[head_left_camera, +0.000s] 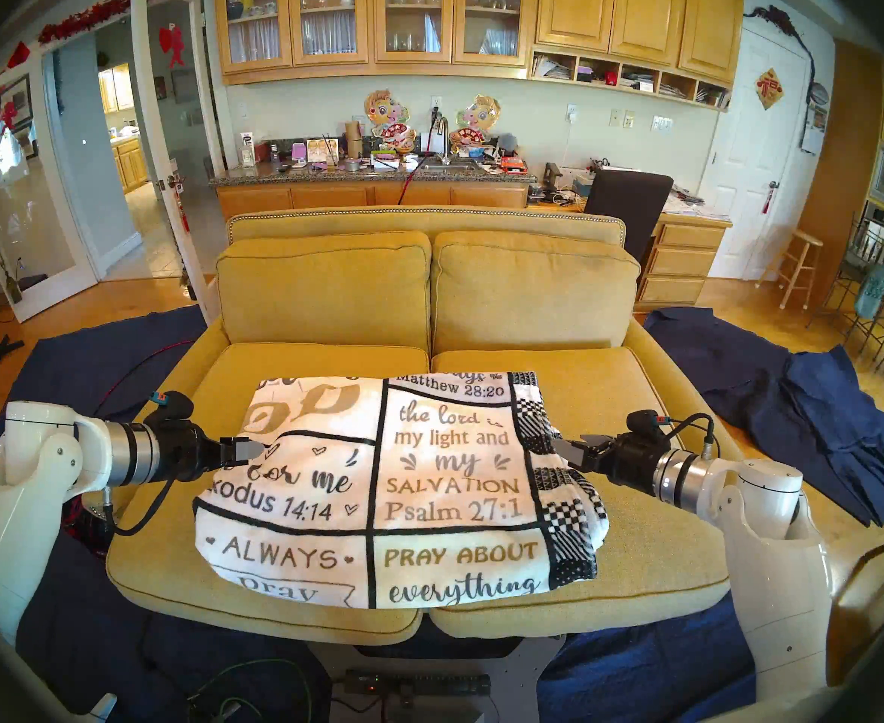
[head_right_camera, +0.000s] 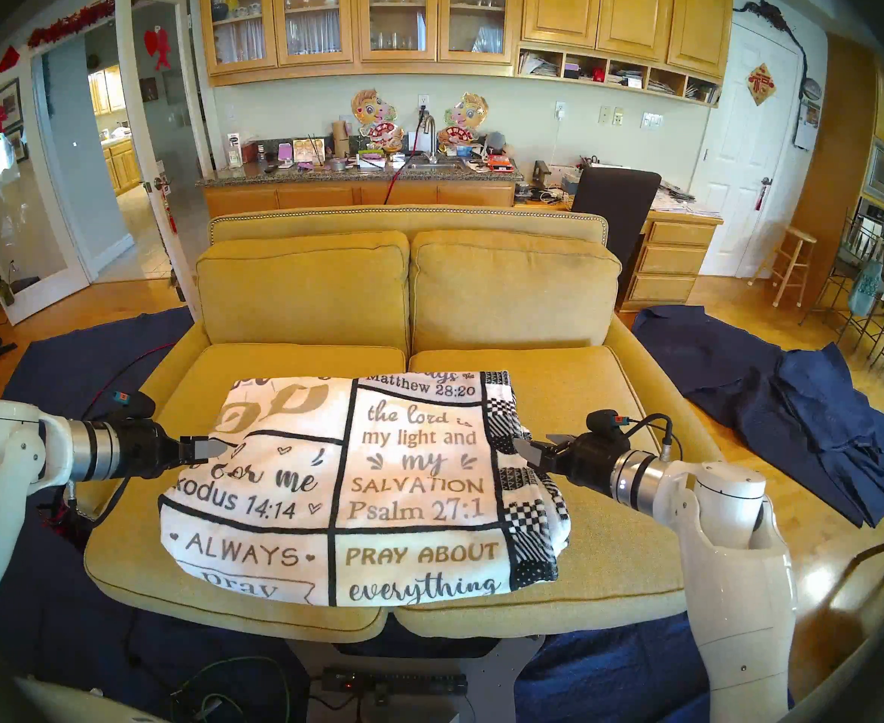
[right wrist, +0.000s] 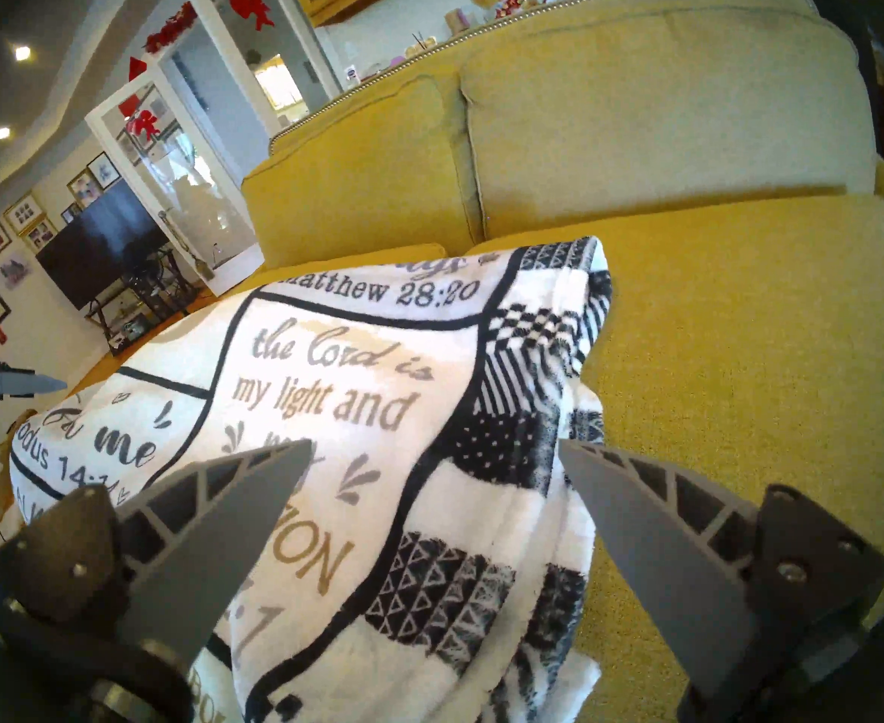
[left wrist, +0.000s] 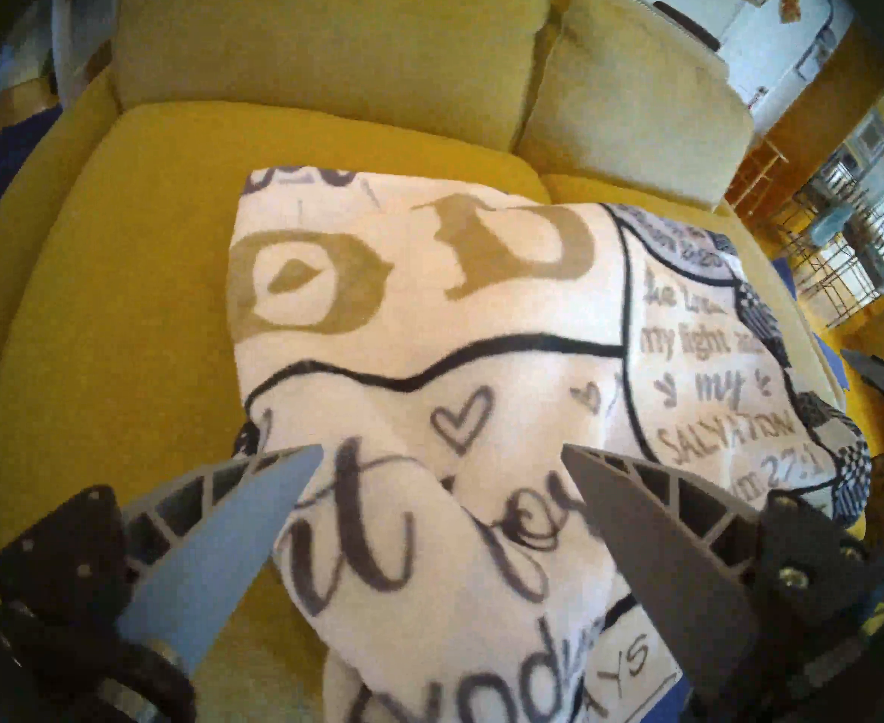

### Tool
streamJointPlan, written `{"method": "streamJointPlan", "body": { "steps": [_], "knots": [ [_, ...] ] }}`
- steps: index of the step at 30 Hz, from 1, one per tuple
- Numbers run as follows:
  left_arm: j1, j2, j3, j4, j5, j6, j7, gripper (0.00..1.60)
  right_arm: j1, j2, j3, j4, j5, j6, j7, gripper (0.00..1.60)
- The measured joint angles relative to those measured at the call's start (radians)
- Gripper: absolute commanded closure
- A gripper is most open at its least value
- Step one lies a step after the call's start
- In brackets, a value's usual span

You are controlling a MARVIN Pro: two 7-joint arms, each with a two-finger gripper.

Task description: Fold the blanket in half twice

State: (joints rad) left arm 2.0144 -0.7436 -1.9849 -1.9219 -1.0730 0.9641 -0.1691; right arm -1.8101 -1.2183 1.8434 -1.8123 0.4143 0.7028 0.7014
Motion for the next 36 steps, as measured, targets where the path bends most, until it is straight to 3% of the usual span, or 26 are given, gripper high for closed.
{"method": "streamJointPlan", "body": {
  "steps": [17, 36],
  "knots": [
    [-0.136, 0.015, 0.080, 0.148, -0.155, -0.001, 0.233, 0.00, 0.052, -0.011, -0.019, 0.029, 0.002, 0.032, -0.027, 0.00],
    [-0.289, 0.012, 0.254, 0.320, -0.483, -0.002, 0.449, 0.00, 0.056, -0.026, -0.015, 0.042, 0.004, 0.028, -0.022, 0.00]
  ]
}}
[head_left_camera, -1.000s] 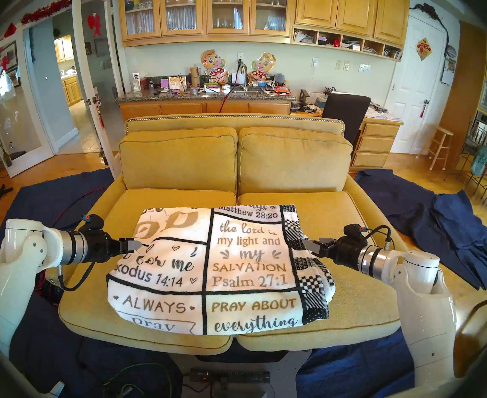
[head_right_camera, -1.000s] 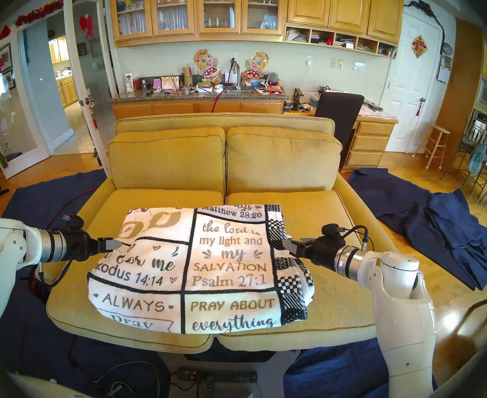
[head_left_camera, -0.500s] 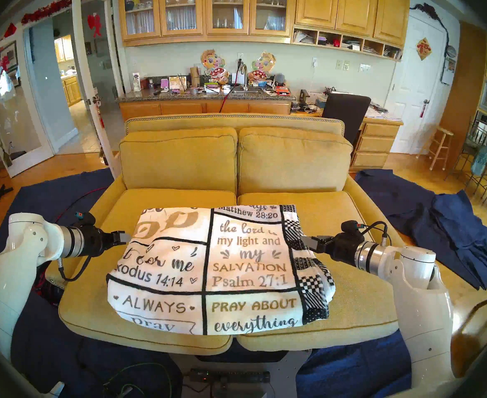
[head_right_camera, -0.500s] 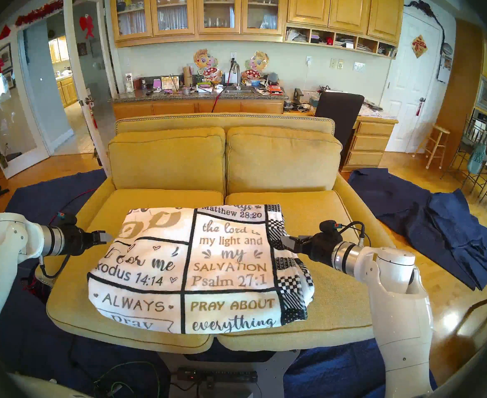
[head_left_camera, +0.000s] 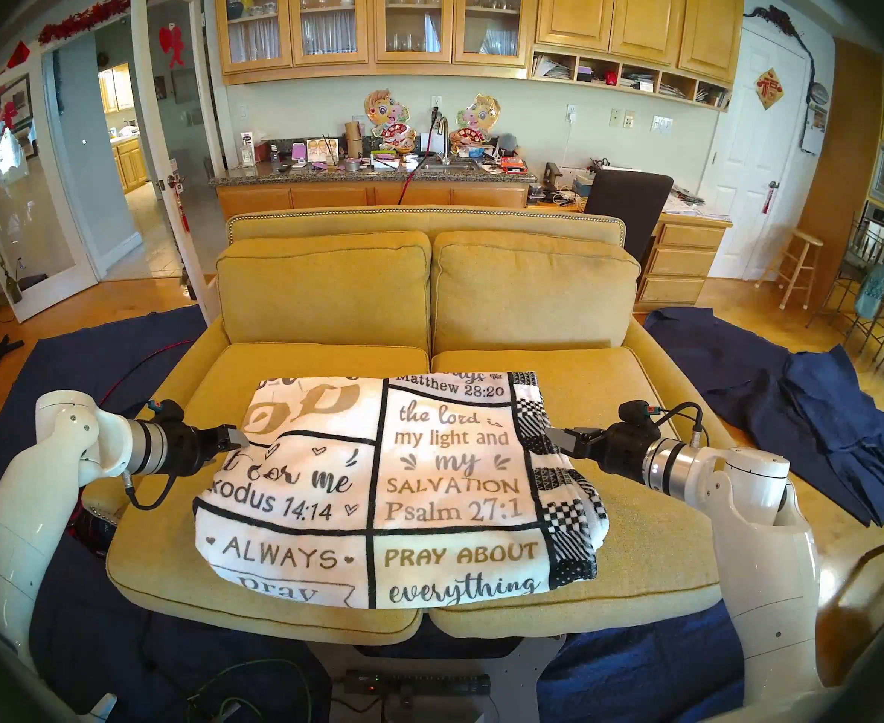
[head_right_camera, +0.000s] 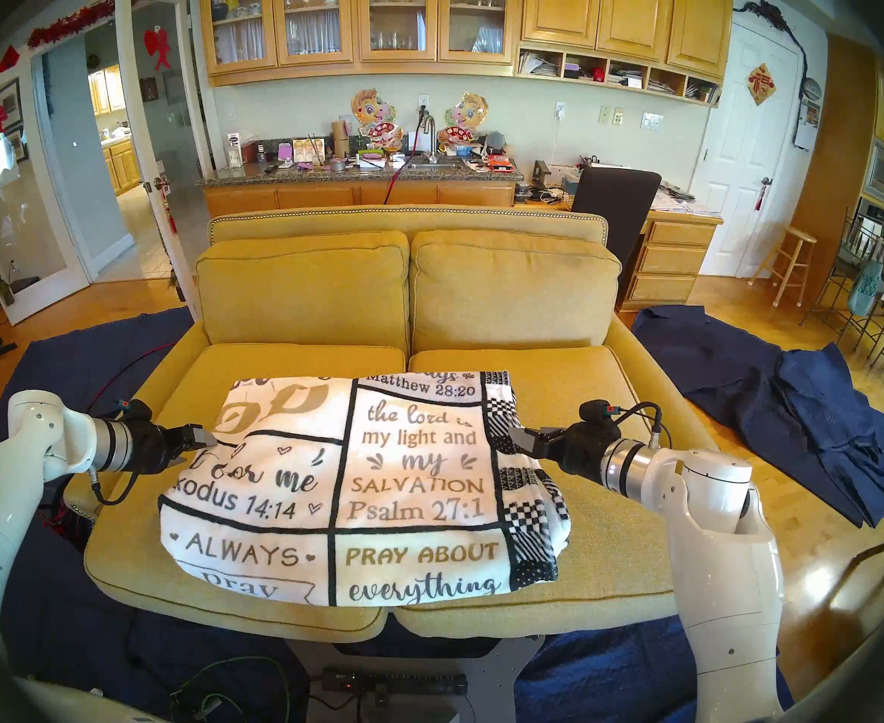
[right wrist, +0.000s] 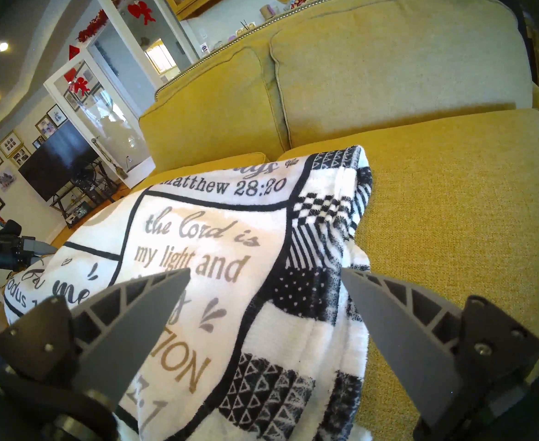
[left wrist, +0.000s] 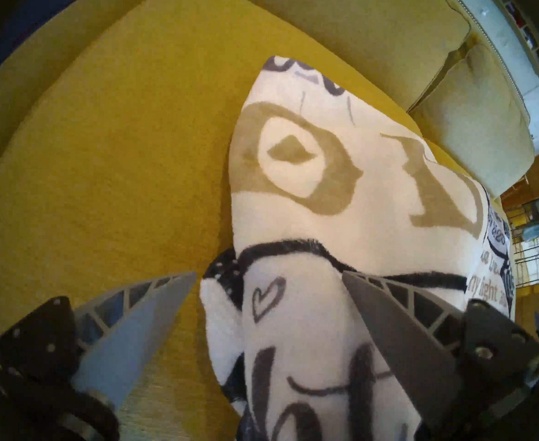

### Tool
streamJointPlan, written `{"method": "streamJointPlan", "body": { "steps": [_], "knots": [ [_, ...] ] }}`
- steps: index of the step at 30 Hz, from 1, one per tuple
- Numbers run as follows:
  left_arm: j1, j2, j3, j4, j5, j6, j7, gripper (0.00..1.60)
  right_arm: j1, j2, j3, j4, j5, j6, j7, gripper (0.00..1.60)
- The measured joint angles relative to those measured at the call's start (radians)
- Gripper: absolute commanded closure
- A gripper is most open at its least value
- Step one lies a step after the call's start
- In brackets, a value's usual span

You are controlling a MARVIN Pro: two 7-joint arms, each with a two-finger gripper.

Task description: Fold the blanket in half twice

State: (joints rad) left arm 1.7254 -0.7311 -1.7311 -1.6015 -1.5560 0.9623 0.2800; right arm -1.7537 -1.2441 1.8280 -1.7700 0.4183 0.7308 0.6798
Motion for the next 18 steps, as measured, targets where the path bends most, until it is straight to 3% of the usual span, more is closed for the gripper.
{"method": "streamJointPlan", "body": {
  "steps": [7, 9, 14, 18],
  "knots": [
    [-0.048, -0.008, 0.051, 0.032, -0.116, 0.000, 0.065, 0.00, -0.004, -0.006, 0.002, 0.002, 0.001, -0.007, 0.006, 0.00],
    [-0.061, -0.010, 0.065, 0.035, -0.148, 0.000, 0.082, 0.21, -0.006, -0.008, 0.002, 0.005, 0.002, -0.011, 0.008, 0.00],
    [-0.089, -0.010, 0.084, 0.018, -0.230, 0.000, 0.130, 1.60, -0.009, -0.013, 0.002, 0.015, 0.002, -0.023, 0.014, 0.00],
    [-0.093, -0.001, 0.073, -0.008, -0.280, 0.000, 0.154, 1.60, -0.012, -0.016, 0.002, 0.021, 0.002, -0.031, 0.018, 0.00]
  ]
}}
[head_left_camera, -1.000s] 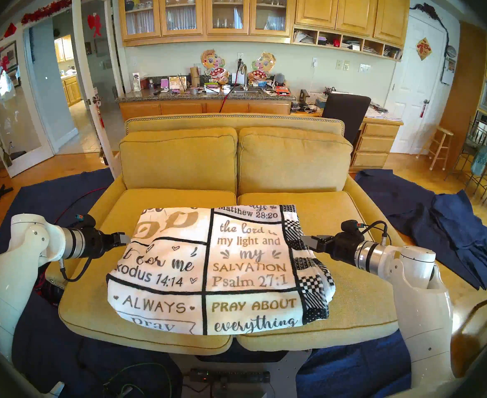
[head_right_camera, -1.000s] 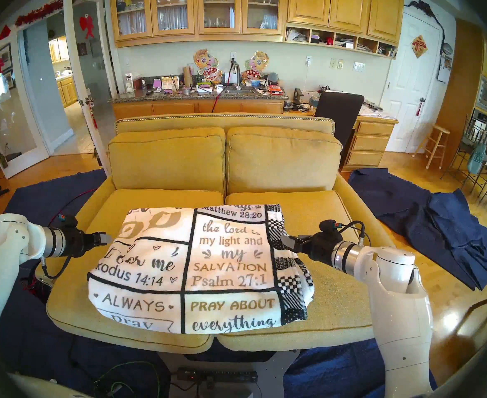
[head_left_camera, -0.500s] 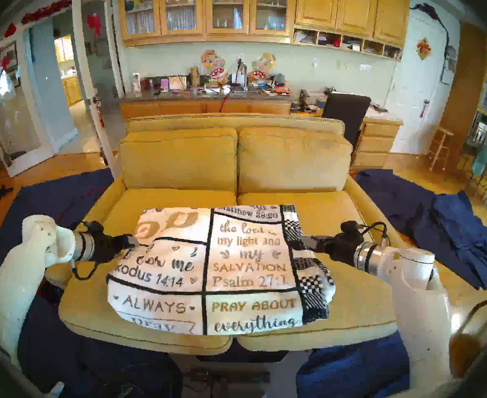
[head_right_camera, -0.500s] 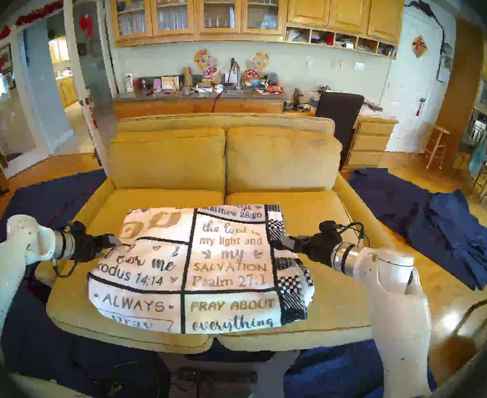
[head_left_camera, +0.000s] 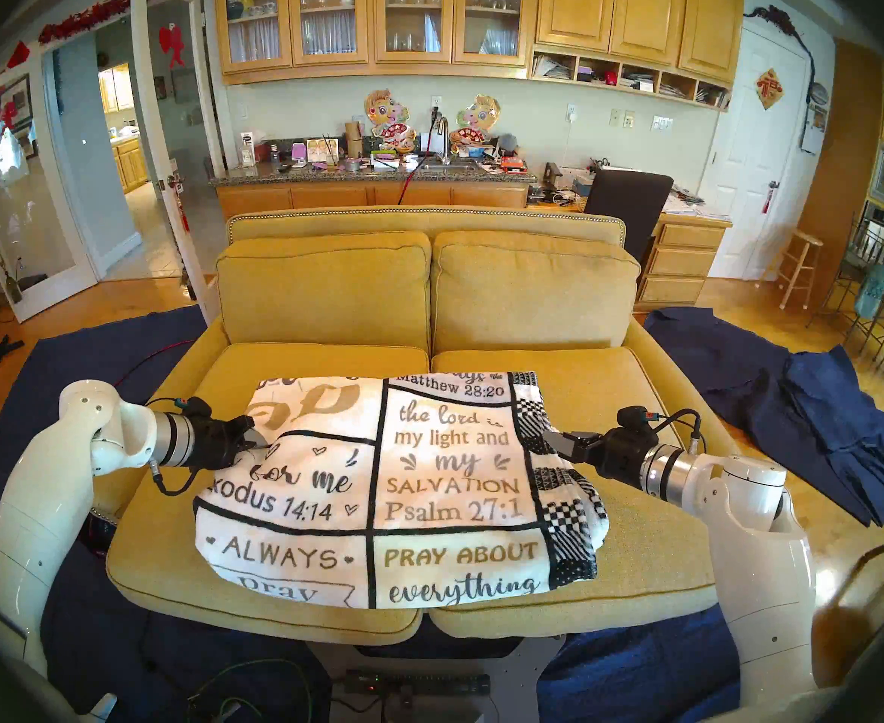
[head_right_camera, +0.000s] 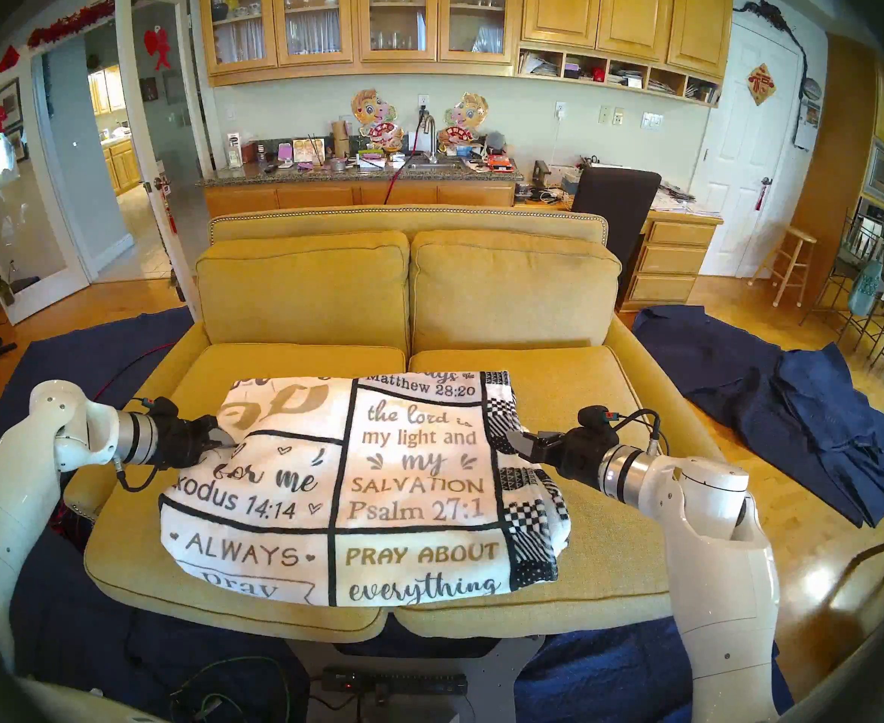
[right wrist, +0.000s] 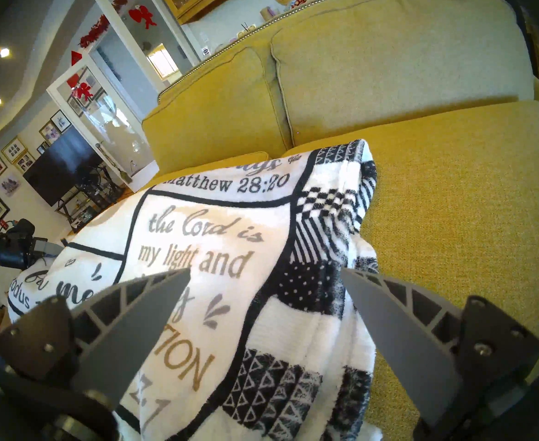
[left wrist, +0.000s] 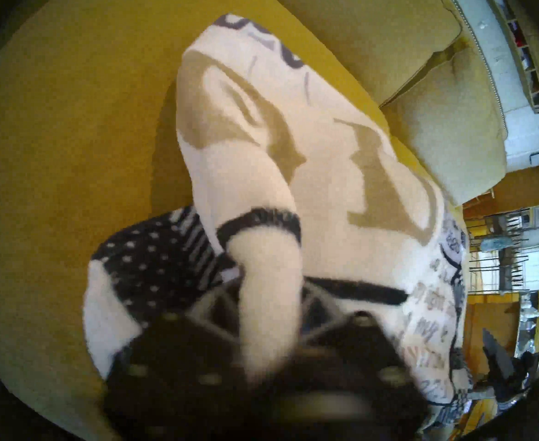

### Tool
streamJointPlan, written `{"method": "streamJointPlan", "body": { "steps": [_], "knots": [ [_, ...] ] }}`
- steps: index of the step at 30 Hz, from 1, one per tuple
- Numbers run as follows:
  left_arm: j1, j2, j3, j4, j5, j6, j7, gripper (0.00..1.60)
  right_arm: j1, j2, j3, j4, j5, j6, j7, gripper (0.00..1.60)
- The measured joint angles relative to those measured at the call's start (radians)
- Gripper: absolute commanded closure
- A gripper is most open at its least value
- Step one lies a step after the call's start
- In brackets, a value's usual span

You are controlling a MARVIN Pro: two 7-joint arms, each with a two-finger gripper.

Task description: Fold the blanket in half twice

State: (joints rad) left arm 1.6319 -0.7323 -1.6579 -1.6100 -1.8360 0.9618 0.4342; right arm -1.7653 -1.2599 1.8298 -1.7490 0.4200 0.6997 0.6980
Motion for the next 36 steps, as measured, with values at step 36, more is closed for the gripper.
{"method": "streamJointPlan", "body": {
  "steps": [36],
  "knots": [
    [0.417, 0.118, -0.506, -0.461, -0.247, 0.001, 0.006, 1.60, -0.059, -0.006, 0.039, -0.041, 0.001, -0.048, 0.042, 0.00]
  ]
}}
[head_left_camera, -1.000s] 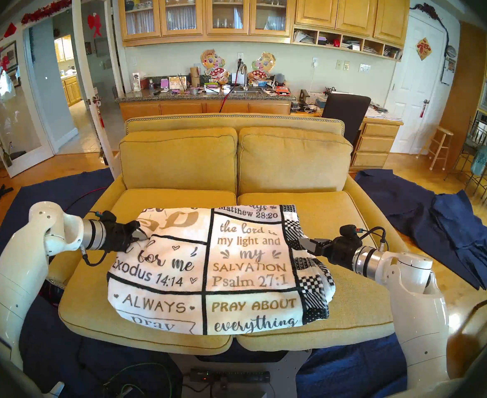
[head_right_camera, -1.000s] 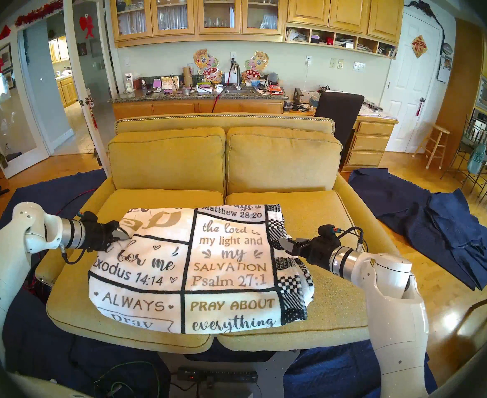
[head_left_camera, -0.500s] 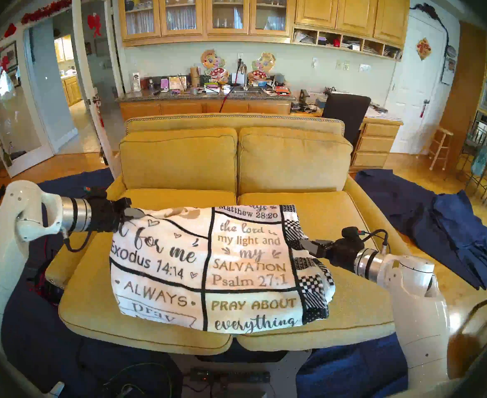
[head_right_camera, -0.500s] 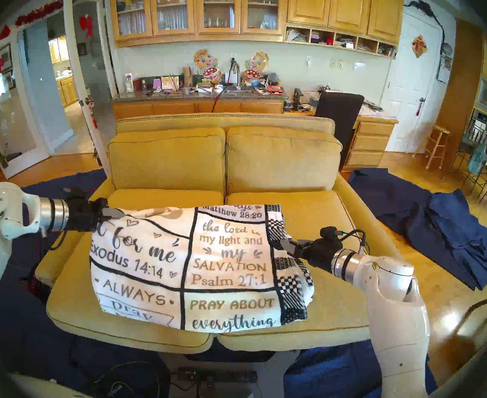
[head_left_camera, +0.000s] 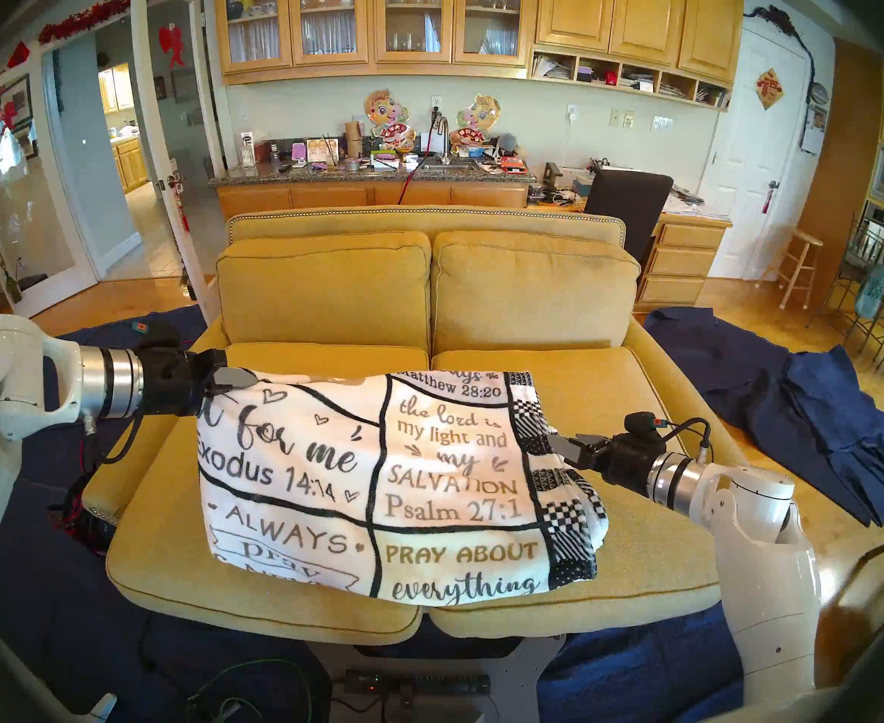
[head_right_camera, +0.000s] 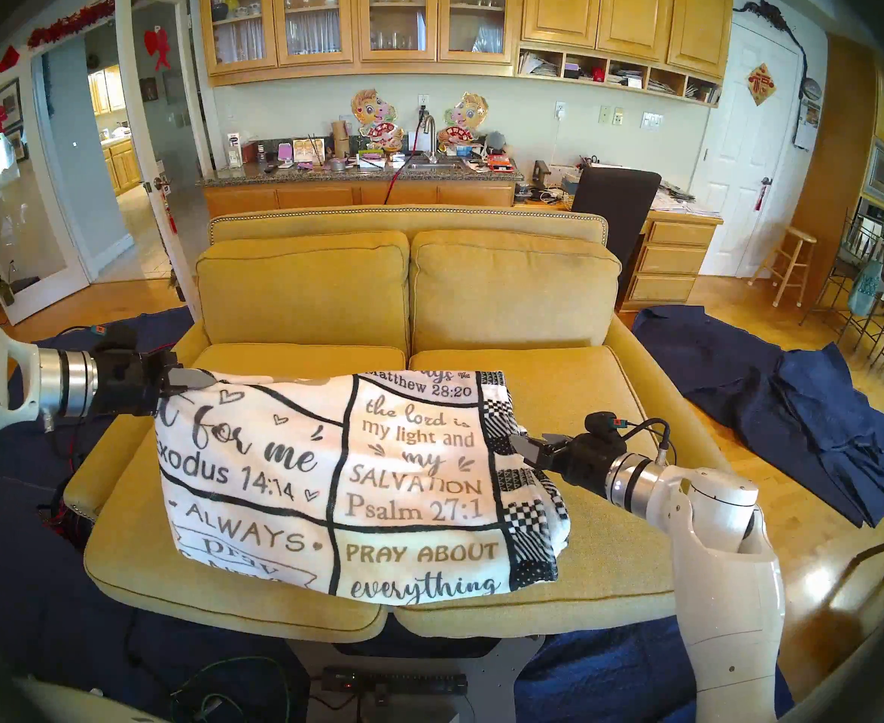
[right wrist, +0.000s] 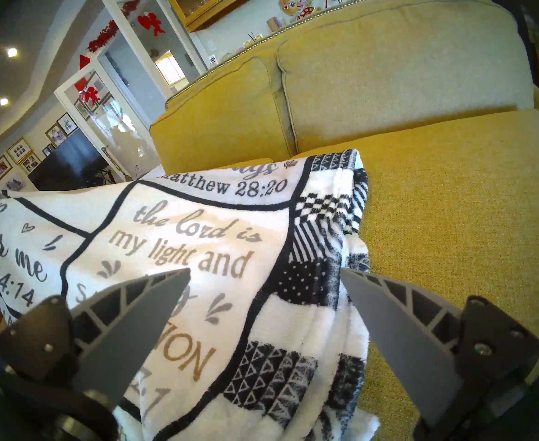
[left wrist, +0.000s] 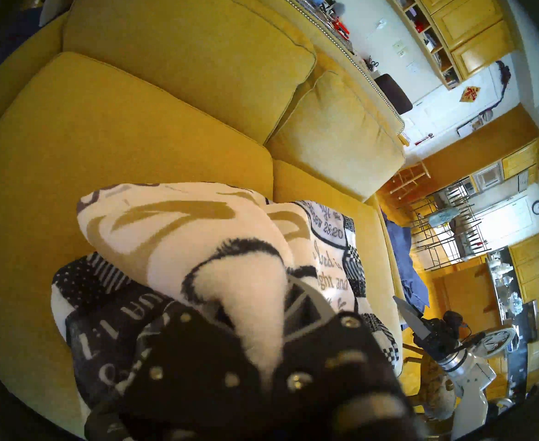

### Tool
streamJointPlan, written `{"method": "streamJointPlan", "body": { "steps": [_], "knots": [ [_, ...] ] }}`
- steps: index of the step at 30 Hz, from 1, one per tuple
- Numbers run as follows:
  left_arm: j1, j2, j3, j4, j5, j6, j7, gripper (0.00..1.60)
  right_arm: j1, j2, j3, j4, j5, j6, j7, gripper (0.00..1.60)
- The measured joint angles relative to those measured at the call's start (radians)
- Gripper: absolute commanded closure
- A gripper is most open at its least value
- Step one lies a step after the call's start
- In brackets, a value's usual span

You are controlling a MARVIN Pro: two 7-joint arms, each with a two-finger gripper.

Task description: Fold the blanket in half twice

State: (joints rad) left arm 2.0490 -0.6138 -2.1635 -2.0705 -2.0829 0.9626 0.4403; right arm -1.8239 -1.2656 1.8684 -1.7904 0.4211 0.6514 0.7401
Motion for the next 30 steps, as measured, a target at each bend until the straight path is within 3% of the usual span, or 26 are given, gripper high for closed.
{"method": "streamJointPlan", "body": {
  "steps": [22, 24, 25, 27, 28, 29, 30],
  "knots": [
    [0.323, -0.129, -0.209, -0.173, 0.023, -0.001, 0.105, 1.60, -0.048, -0.019, 0.018, -0.063, 0.001, -0.025, 0.025, 0.00],
    [0.351, -0.140, -0.226, -0.189, 0.030, -0.001, 0.106, 1.19, -0.052, -0.022, 0.020, -0.068, 0.002, -0.028, 0.027, 0.00],
    [0.362, -0.144, -0.233, -0.195, 0.033, -0.001, 0.106, 0.87, -0.054, -0.023, 0.021, -0.070, 0.002, -0.029, 0.028, 0.00],
    [0.388, -0.151, -0.246, -0.209, 0.043, -0.001, 0.105, 0.83, -0.057, -0.026, 0.022, -0.073, 0.002, -0.031, 0.029, 0.00],
    [0.396, -0.153, -0.249, -0.212, 0.046, -0.001, 0.105, 0.58, -0.058, -0.027, 0.022, -0.073, 0.002, -0.032, 0.029, 0.00],
    [0.410, -0.157, -0.254, -0.218, 0.053, -0.001, 0.103, 0.19, -0.060, -0.029, 0.022, -0.075, 0.002, -0.034, 0.029, 0.00],
    [0.436, -0.161, -0.265, -0.227, 0.066, -0.001, 0.097, 0.00, -0.062, -0.032, 0.022, -0.076, 0.002, -0.036, 0.030, 0.00]
  ]
}}
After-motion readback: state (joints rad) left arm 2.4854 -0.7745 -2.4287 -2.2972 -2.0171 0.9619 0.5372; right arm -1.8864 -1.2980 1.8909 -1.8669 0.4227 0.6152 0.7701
